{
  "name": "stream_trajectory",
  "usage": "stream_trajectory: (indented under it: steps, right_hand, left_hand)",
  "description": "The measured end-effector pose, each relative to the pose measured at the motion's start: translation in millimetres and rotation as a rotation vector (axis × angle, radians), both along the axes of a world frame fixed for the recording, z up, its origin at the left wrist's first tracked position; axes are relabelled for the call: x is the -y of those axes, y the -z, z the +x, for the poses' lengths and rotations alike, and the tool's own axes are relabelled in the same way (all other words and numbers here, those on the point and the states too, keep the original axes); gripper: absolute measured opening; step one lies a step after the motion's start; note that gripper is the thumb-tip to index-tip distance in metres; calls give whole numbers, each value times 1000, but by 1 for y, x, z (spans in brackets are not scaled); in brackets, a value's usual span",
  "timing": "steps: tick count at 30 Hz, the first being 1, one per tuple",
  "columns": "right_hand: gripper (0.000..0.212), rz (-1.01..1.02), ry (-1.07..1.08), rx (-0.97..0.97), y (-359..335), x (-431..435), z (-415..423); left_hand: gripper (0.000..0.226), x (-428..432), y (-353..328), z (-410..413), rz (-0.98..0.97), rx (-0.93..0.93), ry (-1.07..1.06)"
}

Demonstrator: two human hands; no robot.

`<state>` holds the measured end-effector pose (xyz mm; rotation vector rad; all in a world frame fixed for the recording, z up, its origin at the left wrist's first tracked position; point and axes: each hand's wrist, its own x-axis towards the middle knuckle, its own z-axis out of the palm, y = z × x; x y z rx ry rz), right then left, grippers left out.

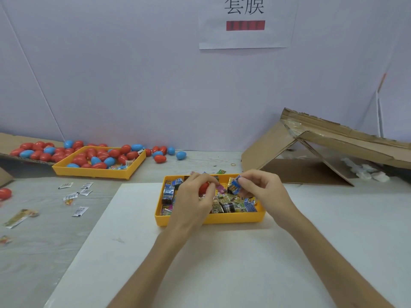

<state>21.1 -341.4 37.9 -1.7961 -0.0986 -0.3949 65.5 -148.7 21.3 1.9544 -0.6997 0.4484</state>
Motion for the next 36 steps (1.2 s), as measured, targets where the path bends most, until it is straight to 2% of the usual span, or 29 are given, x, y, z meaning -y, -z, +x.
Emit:
stream_trajectory:
  steps: [4,8,12,19,24,29,32,36]
  right_hand:
    - [4,102,-90,13,-7,-12,-4]
    - [3,102,-104,13,-15,-18,-6]
    - [8,155,-50,-5,-12,-24,-8]
    - [5,288,22,10,4,-33,-18]
    - [6,260,42,-16,4,-33,-21]
    - [5,261,67,-1,3,-33,-20]
    - [10,262,54,10,1,-32,-21]
    - [14,254,-24,15,-2,-32,-24]
  left_hand:
    - [24,3,-10,-7,-137,-173,182]
    - [28,4,-9,-8,-126,-140,181]
    - [7,3,-10,-8,-134,-134,199]
    - [17,5,-12,-13,-126,-90,196]
    - [13,7,-12,-14,-137,-40,167]
    - [21,7,-13,-14,-161,-44,158]
    - [20,7,-15,-14,-228,-182,191]
    - [18,6,-19,-15,-431,-519,280]
